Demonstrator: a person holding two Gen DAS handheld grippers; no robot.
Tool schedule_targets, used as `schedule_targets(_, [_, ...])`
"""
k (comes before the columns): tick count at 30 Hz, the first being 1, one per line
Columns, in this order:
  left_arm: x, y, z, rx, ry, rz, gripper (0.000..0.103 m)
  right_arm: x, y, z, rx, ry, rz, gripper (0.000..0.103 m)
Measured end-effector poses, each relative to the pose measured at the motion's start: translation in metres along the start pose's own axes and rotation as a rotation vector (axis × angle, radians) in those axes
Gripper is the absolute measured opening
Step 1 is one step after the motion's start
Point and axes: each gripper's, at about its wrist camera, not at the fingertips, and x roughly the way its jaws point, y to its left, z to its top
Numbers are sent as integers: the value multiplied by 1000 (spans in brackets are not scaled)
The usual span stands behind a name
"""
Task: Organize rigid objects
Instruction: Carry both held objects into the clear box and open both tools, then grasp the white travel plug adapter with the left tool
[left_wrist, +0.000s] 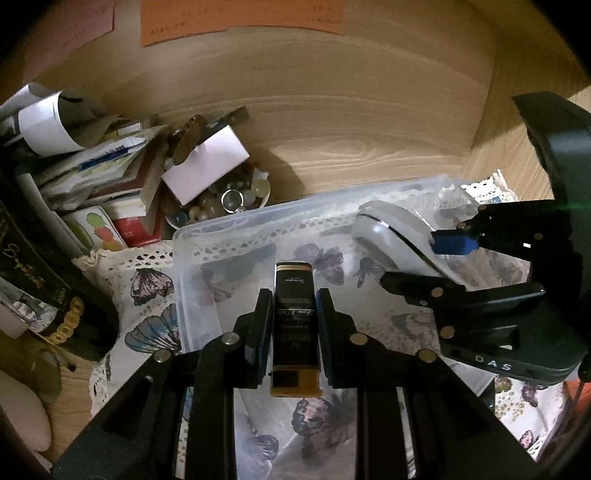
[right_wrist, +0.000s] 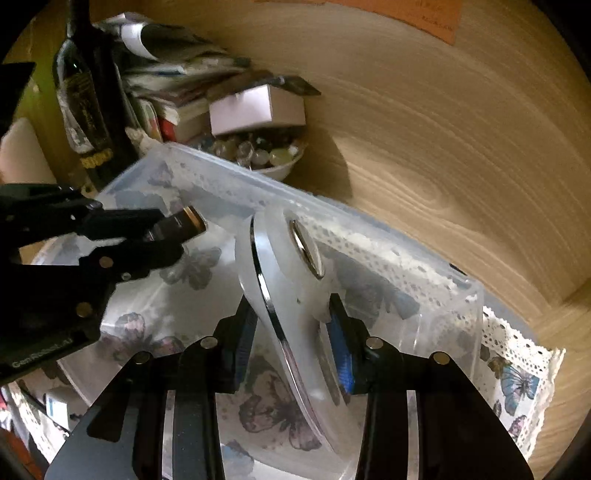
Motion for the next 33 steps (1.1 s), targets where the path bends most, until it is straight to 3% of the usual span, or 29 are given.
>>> schedule_targets(4, [-5,-1,-1,-2,-10,-2,23,3,1,-1,8,20,-7,35])
schedule_targets(9, [-20,0,1,-9,-33,-1,27,-11,2,0,28,-19,-35,37])
schedule_targets(13, [-43,0,0,-6,-90,8,42,-35,0,-2,54,-81,-55,58])
schedule_targets(17, [-71,-2,-1,-7,-161,17,63,-63,-2,-4,99,-146,-66,68])
schedule_targets(21, [-104,-5,-5,1,-247,38,78,-91,-5,-12,147,-208,-78,71])
schedule_targets(24, [-129,-9,-12,14,-303,55,93,-117,-3,-23,170,-260,-98,81])
schedule_targets(28, [-150,-11,-26,21,-348,67,100,-142,5,-37,178,-311,-137,83])
schedule_targets(33, [-156,-7,-46,12,-326,61,101,-153,17,-59,181,-328,-161,83])
